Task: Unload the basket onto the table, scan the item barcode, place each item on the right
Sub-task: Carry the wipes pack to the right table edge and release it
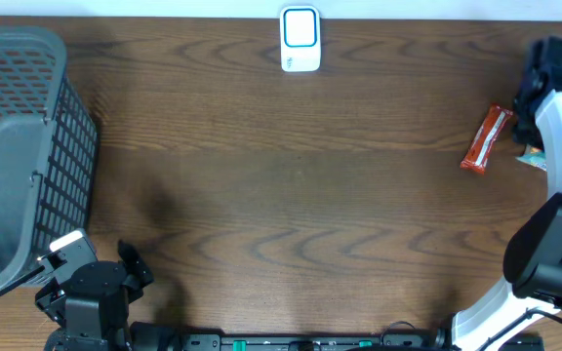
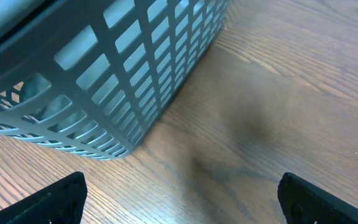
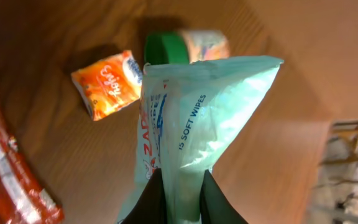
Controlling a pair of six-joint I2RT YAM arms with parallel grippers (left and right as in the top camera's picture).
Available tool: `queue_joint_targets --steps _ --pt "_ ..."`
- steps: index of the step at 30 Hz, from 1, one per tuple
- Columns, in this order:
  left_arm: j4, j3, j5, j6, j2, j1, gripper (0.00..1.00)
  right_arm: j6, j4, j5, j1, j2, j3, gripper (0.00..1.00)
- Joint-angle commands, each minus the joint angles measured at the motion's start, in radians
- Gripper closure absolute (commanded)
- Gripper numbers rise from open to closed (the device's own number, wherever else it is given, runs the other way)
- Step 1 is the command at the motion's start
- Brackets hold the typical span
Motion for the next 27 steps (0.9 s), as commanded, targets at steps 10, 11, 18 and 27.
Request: queue_joint_targets --steps 10,11,18,27 --pt "0.0 0.003 -0.006 -0.005 0.0 0.005 0.02 -0.029 0.157 -0.399 -0.018 -0.045 0.029 0.01" --pt "0.0 0.003 -0.006 -0.005 0.0 0.005 0.02 -0.029 0.144 -0.441 -0.018 -0.054 0.051 0.01" --pt "0.0 0.003 -0.006 -0.005 0.0 0.005 0.02 -0.03 0.021 -0.747 -0.013 -0.181 0.235 0.01" --pt "0.0 0.003 -0.006 -0.005 0.0 0.005 0.02 -0.044 0.008 -0.774 0.026 -0.541 0.3 0.01"
